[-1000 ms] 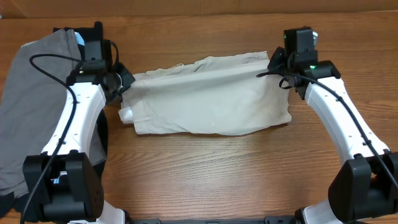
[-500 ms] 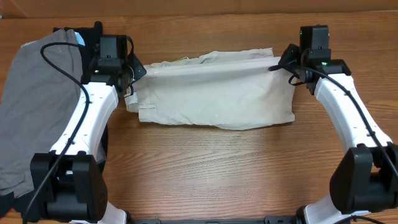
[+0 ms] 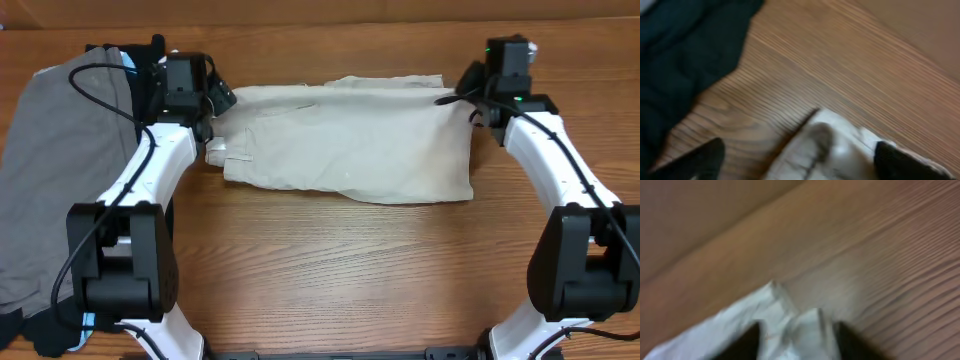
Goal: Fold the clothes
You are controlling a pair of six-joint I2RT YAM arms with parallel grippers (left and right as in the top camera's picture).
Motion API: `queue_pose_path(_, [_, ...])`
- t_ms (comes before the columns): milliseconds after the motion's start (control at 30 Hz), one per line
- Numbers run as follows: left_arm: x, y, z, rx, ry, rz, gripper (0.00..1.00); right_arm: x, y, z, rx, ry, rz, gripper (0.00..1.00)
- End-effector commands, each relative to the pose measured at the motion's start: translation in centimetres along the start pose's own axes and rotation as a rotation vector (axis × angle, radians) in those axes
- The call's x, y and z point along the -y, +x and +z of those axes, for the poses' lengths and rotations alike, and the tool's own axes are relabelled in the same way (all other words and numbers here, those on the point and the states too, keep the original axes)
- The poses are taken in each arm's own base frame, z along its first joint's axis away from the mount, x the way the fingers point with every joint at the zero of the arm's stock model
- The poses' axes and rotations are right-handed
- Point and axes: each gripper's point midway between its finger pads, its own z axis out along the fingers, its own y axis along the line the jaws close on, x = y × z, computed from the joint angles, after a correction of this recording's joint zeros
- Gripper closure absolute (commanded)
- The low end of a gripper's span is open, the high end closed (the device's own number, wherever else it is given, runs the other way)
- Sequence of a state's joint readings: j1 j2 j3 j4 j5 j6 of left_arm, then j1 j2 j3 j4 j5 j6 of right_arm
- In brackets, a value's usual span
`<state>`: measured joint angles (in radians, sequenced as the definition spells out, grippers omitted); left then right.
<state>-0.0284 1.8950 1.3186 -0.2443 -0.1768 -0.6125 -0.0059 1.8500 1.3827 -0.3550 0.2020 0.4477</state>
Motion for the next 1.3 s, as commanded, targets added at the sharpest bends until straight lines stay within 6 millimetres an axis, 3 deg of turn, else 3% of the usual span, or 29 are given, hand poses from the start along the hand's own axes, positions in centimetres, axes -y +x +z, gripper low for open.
queue_pose_path(0, [-0.8, -1.5, -0.1, 0.049, -0.045, 0.080, 0.00, 0.7, -1.5, 0.6, 0.052, 0.041, 0.005, 0.00])
queue_pose_path(133, [0.2, -2.3, -3.0, -0.009, -0.024, 0.165, 0.00, 0.7, -1.4, 0.6, 0.047, 0.042, 0.004, 0.00])
queue_pose_path(267, [1.0, -2.0, -7.6, -0.135, 0.018, 0.243, 0.00, 0.3, 0.1, 0.0, -0.033, 0.009, -0.007, 0.00])
queue_pose_path(467, [1.2, -0.9, -12.8, -0.270, 0.059, 0.314, 0.00, -2.4, 2.0, -2.2, -0.158, -0.164, -0.038, 0.00])
queue_pose_path(633, [-0.2, 0.5, -14.6, -0.363, 0.021, 0.362, 0.00, -5.1, 2.2, -5.1, -0.185, -0.338, -0.161, 0.00])
queue_pose_path(800, [0.4, 1.5, -16.5, -0.429, 0.089, 0.418, 0.00, -4.9, 1.6, -8.0, -0.179, -0.344, -0.188, 0.00])
queue_pose_path(933, [0.6, 0.7, -18.5, -0.419, 0.098, 0.422, 0.00, -4.9, 0.8, -10.4, -0.156, -0.355, -0.189, 0.00])
queue_pose_path(1267, [0.8, -2.0, -25.6, -0.301, 0.148, 0.439, 0.00, -5.0, -2.3, -18.1, -0.020, -0.414, -0.191, 0.00])
